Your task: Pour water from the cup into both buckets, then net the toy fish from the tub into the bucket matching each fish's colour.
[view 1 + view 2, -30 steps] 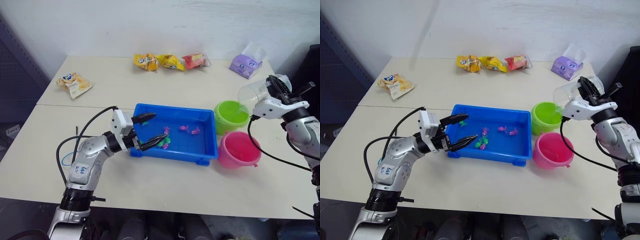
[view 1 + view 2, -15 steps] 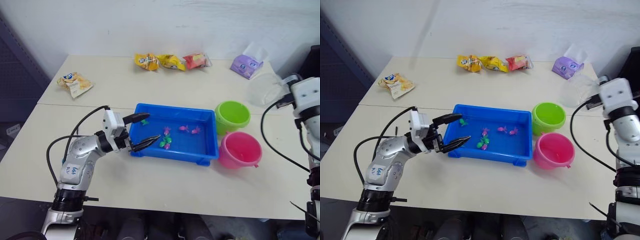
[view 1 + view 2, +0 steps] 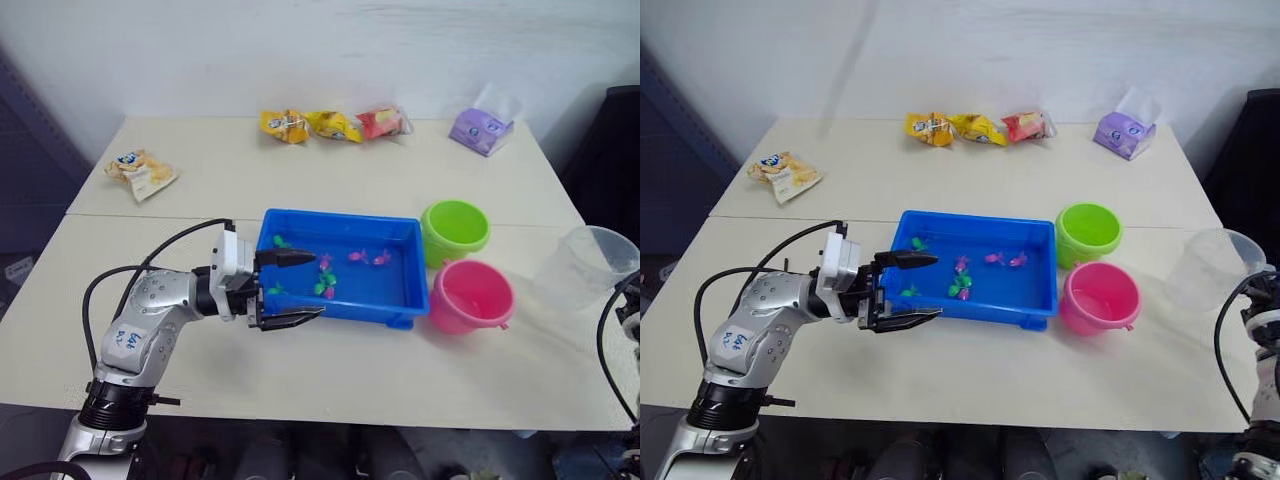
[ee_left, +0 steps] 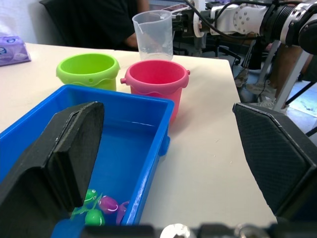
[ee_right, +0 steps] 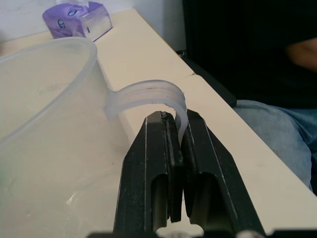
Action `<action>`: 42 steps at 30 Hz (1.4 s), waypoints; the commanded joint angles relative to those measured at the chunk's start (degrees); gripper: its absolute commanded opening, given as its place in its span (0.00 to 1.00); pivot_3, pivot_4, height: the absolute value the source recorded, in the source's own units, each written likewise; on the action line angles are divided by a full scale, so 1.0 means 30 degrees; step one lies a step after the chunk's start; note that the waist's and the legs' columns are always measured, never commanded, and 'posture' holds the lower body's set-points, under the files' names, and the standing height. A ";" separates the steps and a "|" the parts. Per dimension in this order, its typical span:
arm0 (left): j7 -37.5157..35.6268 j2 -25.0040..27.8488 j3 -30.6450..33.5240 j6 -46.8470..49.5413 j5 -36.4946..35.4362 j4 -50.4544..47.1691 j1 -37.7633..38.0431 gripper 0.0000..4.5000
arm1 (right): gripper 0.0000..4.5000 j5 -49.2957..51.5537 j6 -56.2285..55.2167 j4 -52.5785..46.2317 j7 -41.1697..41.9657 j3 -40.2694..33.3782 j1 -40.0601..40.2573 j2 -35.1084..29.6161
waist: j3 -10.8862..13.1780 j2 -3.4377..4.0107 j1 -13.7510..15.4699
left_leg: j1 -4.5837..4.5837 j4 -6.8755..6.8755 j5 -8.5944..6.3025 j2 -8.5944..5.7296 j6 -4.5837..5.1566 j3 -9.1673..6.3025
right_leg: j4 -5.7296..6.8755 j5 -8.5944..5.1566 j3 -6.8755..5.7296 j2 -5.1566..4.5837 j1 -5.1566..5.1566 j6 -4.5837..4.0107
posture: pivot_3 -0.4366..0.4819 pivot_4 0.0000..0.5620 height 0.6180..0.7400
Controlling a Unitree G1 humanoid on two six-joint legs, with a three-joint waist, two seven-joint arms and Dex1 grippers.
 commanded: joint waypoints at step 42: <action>0.2940 0.2268 0.9066 -0.3015 0.0976 0.1808 0.6270 1.00 | 0.98 0.5176 -0.0656 -1.9501 1.0253 0.1413 1.0095 -0.2161 | 0.0017 -0.0091 0.0086 | 0.0002 -0.0250 -0.0047 0.0011 0.0048 -0.0014 | -0.0061 -0.0014 0.0015 -0.0019 -0.0114 -0.0029 | 0.48 0.27 1.00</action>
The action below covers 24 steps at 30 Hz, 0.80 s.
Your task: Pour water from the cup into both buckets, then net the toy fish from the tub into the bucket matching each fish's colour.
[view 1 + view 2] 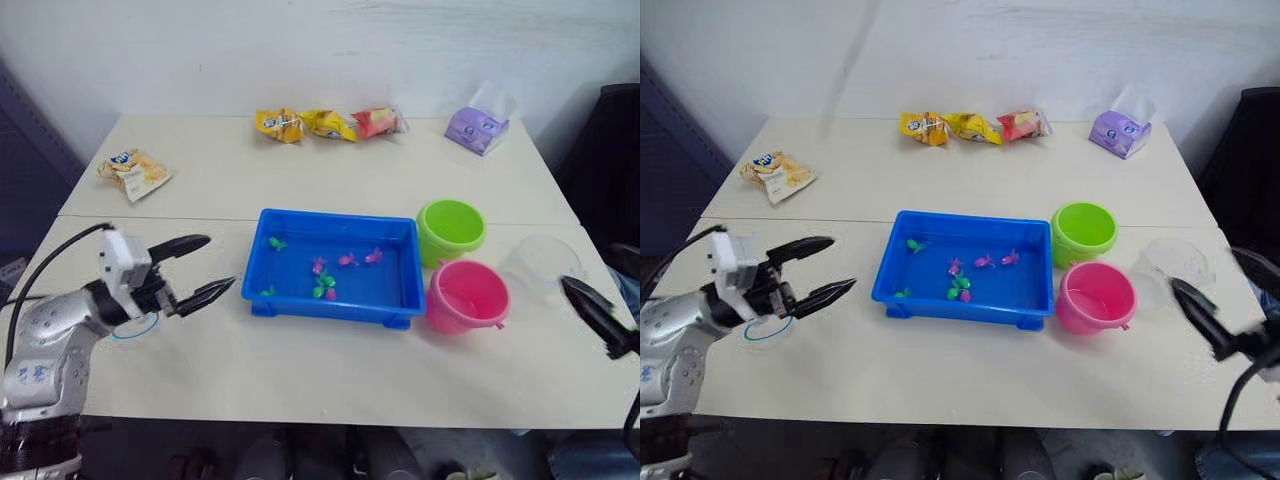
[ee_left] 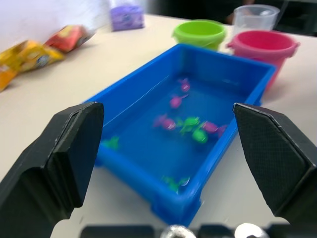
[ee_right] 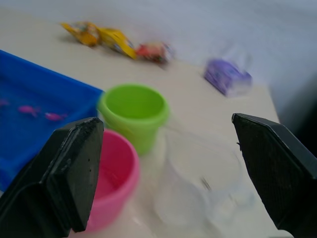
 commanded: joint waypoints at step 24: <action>1.5317 -0.1533 0.7117 1.1594 -0.0124 -0.5278 0.6073 1.00 | 0.98 -0.4797 -0.5571 0.4567 0.8606 1.2568 -0.8688 0.2180 | 0.0098 -0.0266 0.0918 | -0.0020 0.0054 -0.0065 -0.0008 0.0048 -0.0074 | -0.0149 0.0003 -0.0098 -0.0058 0.0103 -0.0033 | 0.48 0.27 1.00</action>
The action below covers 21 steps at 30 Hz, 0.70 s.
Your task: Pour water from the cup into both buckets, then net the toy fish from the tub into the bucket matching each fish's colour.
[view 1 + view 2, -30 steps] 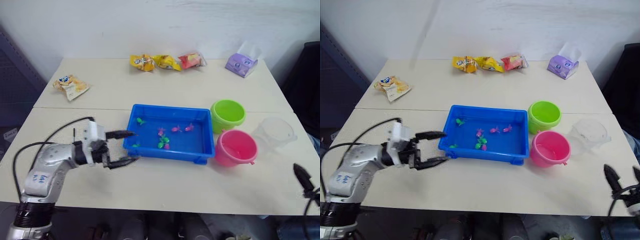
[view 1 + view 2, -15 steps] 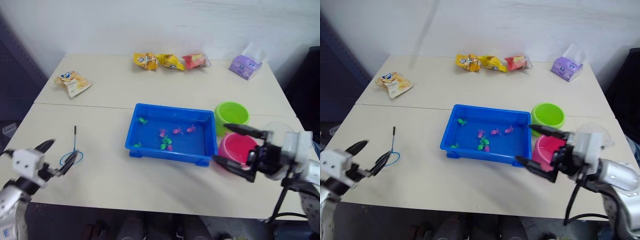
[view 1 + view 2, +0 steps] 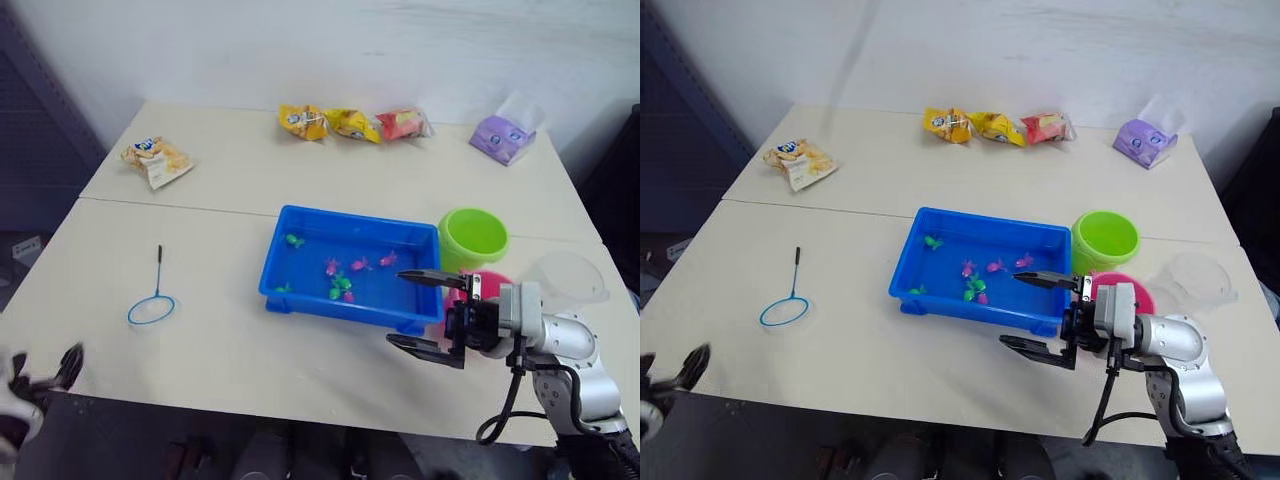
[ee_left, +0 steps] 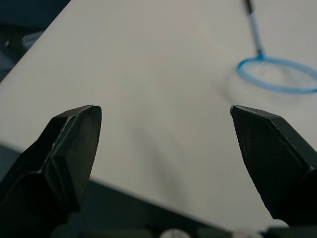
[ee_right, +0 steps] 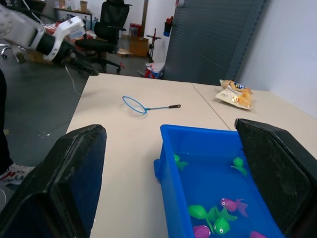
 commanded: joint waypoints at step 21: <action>0.1571 0.4033 -1.1035 0.7633 0.5052 1.2339 -1.4950 1.00 | 0.98 -0.1485 -0.0961 -0.1002 -0.1775 -0.0116 0.0212 -0.0351 | -0.0001 0.0009 -0.0433 | -0.0033 0.0019 0.0125 -0.0003 -0.0200 0.0076 | 0.0192 0.0025 -0.0004 0.0032 -0.0110 0.0034 | 0.48 0.27 1.00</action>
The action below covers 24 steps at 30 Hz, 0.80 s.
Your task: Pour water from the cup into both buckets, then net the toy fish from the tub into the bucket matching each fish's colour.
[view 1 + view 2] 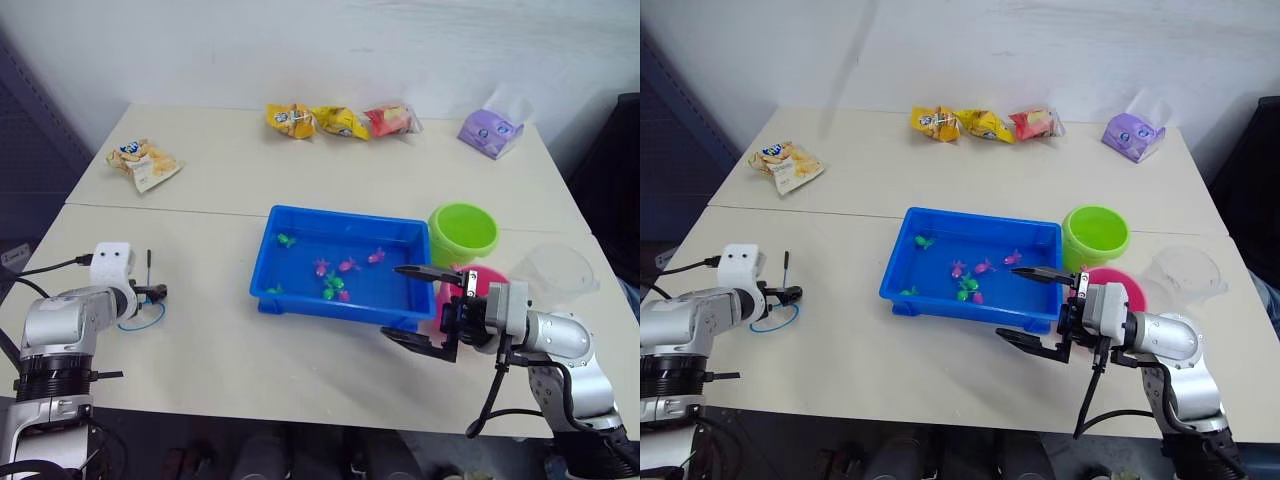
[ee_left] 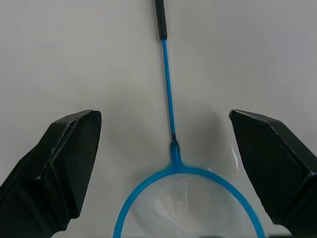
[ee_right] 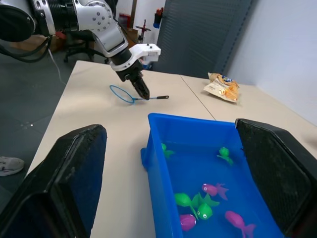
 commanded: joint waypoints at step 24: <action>-1.0204 0.0871 0.4138 -1.4056 -0.1591 -0.1760 0.3181 0.01 | 1.00 0.1823 0.4462 -0.2208 -0.1900 -0.0740 -0.1918 -0.1977 | 0.0040 -0.0061 -0.0345 | -0.0005 0.0181 0.0003 0.0035 -0.0019 -0.0016 | 0.0157 -0.0011 -0.0002 -0.0018 -0.0033 -0.0039 | 0.48 0.27 1.00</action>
